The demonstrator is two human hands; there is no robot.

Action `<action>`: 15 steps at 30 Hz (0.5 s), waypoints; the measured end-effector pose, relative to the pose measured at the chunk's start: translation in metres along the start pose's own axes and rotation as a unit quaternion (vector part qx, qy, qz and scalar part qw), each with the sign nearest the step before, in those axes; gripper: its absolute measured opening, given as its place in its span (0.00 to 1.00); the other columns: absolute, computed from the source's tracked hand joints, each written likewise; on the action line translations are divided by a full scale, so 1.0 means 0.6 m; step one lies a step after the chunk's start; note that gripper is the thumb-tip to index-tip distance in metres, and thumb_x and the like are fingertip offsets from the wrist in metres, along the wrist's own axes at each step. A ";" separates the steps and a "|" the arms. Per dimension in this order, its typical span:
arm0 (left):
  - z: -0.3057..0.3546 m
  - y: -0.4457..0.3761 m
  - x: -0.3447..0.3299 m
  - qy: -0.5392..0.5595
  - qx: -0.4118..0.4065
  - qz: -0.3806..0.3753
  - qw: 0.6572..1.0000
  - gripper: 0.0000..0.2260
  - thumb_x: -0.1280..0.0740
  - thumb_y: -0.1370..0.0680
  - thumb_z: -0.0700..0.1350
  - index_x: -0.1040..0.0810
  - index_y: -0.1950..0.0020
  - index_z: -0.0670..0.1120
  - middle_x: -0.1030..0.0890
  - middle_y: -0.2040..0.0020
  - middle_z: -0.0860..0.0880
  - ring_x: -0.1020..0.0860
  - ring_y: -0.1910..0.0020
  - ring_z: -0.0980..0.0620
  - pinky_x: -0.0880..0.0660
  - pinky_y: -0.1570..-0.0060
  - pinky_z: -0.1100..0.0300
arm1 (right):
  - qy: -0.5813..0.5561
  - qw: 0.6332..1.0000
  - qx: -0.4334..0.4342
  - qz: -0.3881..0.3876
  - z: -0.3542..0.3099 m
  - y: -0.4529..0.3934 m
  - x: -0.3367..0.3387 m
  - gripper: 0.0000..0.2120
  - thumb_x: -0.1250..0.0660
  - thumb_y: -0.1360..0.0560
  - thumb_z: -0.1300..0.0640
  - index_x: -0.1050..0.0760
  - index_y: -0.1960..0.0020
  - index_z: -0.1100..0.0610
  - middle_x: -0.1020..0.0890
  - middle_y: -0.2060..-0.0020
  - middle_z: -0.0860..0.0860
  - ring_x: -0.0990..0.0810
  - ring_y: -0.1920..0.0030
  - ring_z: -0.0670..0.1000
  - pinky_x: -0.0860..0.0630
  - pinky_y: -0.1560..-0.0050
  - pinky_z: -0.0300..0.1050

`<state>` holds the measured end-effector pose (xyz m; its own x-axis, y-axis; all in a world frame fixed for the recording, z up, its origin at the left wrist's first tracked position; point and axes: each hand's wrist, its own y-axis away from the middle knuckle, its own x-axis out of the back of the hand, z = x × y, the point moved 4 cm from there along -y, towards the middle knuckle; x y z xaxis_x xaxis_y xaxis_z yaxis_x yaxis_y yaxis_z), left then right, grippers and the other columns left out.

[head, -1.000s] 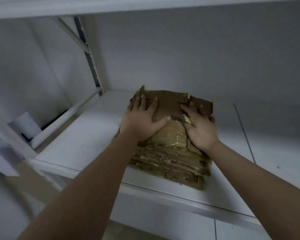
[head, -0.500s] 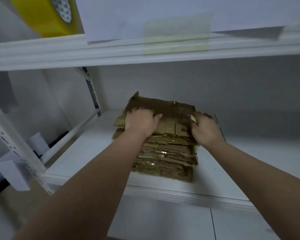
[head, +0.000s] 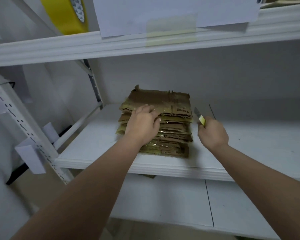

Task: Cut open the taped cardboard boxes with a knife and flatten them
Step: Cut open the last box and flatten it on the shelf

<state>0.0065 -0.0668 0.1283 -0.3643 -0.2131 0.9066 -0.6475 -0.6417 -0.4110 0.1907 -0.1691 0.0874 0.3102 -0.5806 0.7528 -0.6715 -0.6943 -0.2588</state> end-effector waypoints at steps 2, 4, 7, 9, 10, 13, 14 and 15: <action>0.011 0.008 -0.005 0.017 -0.015 0.012 1.000 0.16 0.41 0.19 0.46 0.24 0.33 0.47 0.26 0.32 0.44 0.34 0.30 0.43 0.39 0.30 0.46 | 0.005 1.000 -0.019 -0.019 0.014 0.012 -0.001 0.08 0.41 0.21 0.57 0.25 0.51 0.58 0.22 0.60 0.56 0.25 0.61 0.57 0.31 0.65 0.44; 0.026 0.014 -0.014 0.033 -0.029 0.025 0.999 0.15 0.40 0.20 0.44 0.22 0.35 0.47 0.23 0.35 0.44 0.31 0.33 0.42 0.36 0.32 0.46 | 0.013 0.999 -0.032 -0.027 0.028 0.019 0.002 0.06 0.40 0.22 0.57 0.26 0.52 0.57 0.22 0.60 0.54 0.25 0.61 0.57 0.31 0.65 0.44; 0.051 0.016 -0.022 0.047 -0.054 0.033 0.997 0.14 0.38 0.21 0.43 0.20 0.37 0.46 0.22 0.37 0.44 0.30 0.34 0.42 0.34 0.34 0.45 | 0.025 0.998 -0.048 -0.025 0.049 0.017 0.017 0.05 0.39 0.23 0.55 0.28 0.50 0.55 0.23 0.60 0.53 0.25 0.60 0.56 0.33 0.65 0.44; 0.063 0.012 -0.021 0.047 -0.064 0.044 0.996 0.14 0.38 0.21 0.43 0.20 0.37 0.46 0.22 0.37 0.44 0.30 0.34 0.42 0.34 0.33 0.45 | 0.014 0.998 -0.060 -0.023 0.065 0.009 0.027 0.06 0.37 0.23 0.55 0.30 0.47 0.54 0.24 0.59 0.52 0.25 0.59 0.57 0.32 0.63 0.44; 0.070 0.009 -0.021 0.043 -0.069 0.050 0.995 0.14 0.37 0.21 0.43 0.20 0.37 0.46 0.22 0.37 0.44 0.30 0.34 0.42 0.36 0.32 0.44 | 0.006 0.998 -0.065 -0.027 0.075 0.004 0.029 0.08 0.37 0.24 0.55 0.30 0.46 0.54 0.24 0.59 0.52 0.25 0.59 0.57 0.31 0.63 0.44; 0.101 -0.009 -0.019 0.017 -0.077 0.063 0.995 0.14 0.38 0.21 0.44 0.19 0.38 0.48 0.23 0.36 0.47 0.31 0.33 0.45 0.44 0.28 0.41 | -0.018 0.996 -0.071 -0.058 0.109 -0.008 0.029 0.13 0.35 0.27 0.58 0.33 0.43 0.55 0.25 0.58 0.51 0.25 0.58 0.56 0.31 0.61 0.44; 0.115 -0.017 -0.019 0.010 -0.081 0.067 0.994 0.14 0.39 0.21 0.45 0.19 0.39 0.48 0.22 0.36 0.47 0.31 0.33 0.45 0.46 0.28 0.41 | -0.030 0.995 -0.072 -0.069 0.120 -0.013 0.027 0.14 0.35 0.27 0.59 0.33 0.43 0.55 0.25 0.58 0.51 0.25 0.58 0.55 0.31 0.61 0.44; 0.130 -0.025 -0.024 0.007 -0.085 0.068 0.994 0.14 0.39 0.21 0.45 0.19 0.39 0.48 0.22 0.37 0.47 0.30 0.33 0.45 0.46 0.28 0.40 | -0.038 0.994 -0.072 -0.079 0.132 -0.020 0.024 0.14 0.35 0.27 0.59 0.33 0.43 0.56 0.25 0.58 0.51 0.25 0.58 0.55 0.31 0.60 0.44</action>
<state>0.0733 -0.1117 0.1289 -0.4642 -0.2791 0.8406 -0.6945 -0.4743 -0.5411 0.2566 -0.2031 0.0532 0.4656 -0.5031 0.7281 -0.6980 -0.7145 -0.0474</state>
